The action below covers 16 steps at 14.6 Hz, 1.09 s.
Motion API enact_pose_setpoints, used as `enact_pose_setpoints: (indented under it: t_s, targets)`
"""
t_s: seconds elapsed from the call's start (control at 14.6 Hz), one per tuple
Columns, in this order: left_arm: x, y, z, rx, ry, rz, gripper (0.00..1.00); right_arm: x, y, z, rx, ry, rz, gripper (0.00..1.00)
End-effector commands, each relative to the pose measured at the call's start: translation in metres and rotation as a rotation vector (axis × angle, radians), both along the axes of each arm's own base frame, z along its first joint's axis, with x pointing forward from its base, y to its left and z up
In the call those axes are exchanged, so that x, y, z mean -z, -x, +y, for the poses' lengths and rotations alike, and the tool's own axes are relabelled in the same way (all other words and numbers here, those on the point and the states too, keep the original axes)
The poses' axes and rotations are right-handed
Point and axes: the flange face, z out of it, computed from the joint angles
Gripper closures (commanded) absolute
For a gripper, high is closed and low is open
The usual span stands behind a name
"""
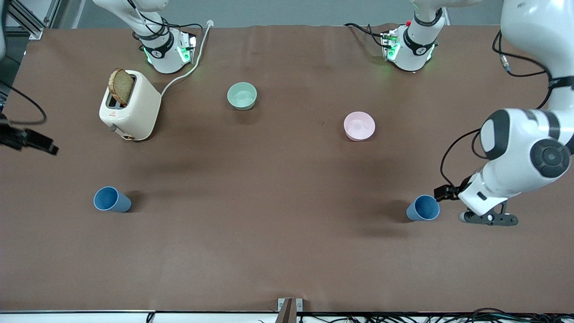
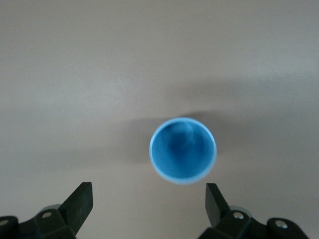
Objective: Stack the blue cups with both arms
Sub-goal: 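Grasp the blue cups with the left gripper while the right gripper grasps its cup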
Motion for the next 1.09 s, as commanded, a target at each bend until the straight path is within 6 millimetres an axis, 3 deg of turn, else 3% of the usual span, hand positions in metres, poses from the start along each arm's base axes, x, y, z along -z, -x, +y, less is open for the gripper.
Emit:
enact_pose_setpoints:
  t_s: [0.0,0.14,0.34,0.62,0.75,0.89,1.03]
  targets:
    - [0.032,-0.008,0.000,0.015,-0.004,-0.006,0.16,0.071,-0.025,-0.024,-0.057,0.006,0.016,0.00]
    - [0.050,-0.008,0.000,0.016,-0.006,0.012,0.27,0.117,-0.040,-0.028,-0.055,0.009,0.026,0.00]
    - [0.070,-0.008,-0.001,0.017,-0.005,0.032,0.43,0.164,-0.049,-0.032,-0.063,0.030,0.012,0.00]
    - [0.090,-0.006,-0.002,0.016,-0.004,0.061,0.79,0.225,-0.046,-0.033,-0.073,0.047,-0.034,0.00]
    - [0.087,-0.007,-0.003,0.012,-0.003,0.057,0.96,0.245,-0.043,-0.033,-0.074,0.057,-0.064,0.00]
    - [0.076,-0.008,-0.015,0.014,0.004,0.047,1.00,0.262,-0.042,-0.033,-0.088,0.064,-0.050,0.00]
    - [0.046,-0.005,-0.038,0.014,0.013,0.018,1.00,0.271,-0.039,-0.031,-0.100,0.063,-0.043,0.00]
